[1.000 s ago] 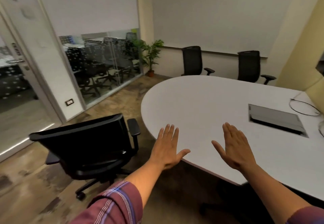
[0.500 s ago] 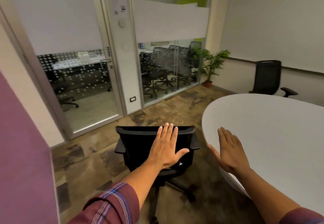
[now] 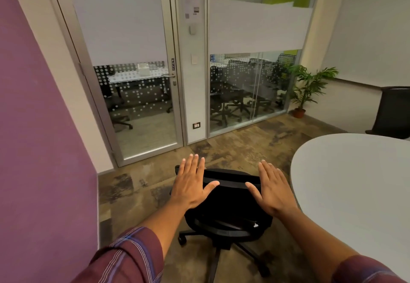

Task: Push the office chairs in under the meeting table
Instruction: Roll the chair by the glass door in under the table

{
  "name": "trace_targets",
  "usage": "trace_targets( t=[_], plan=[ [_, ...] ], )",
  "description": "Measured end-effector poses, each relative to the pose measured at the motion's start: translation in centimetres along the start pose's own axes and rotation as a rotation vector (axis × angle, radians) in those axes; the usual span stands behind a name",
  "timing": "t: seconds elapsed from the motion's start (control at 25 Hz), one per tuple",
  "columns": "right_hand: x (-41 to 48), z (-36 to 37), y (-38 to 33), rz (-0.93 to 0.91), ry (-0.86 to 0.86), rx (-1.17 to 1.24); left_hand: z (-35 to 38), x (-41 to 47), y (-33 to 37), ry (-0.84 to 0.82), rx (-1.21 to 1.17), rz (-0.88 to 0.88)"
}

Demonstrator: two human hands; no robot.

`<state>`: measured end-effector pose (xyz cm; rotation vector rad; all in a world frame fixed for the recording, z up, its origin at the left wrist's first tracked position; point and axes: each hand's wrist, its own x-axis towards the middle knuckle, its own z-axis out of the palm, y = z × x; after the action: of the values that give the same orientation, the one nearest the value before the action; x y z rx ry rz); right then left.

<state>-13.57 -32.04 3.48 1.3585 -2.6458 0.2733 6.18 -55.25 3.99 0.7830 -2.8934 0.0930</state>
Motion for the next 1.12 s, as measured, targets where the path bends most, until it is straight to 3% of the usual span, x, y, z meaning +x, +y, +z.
trace_targets(
  t=[0.44, 0.84, 1.12],
  plan=[
    [7.0, 2.0, 1.7, -0.039, -0.328, 0.017, 1.5, 7.4, -3.9, -0.202, -0.050, 0.095],
    [4.5, 1.3, 2.9, -0.126, -0.243, -0.061, 1.9, 4.9, -1.6, -0.087, 0.007, 0.133],
    [-0.5, 0.3, 3.8, -0.081, -0.188, -0.041, 2.0, 2.0, 0.8, -0.030, -0.004, 0.198]
  ],
)
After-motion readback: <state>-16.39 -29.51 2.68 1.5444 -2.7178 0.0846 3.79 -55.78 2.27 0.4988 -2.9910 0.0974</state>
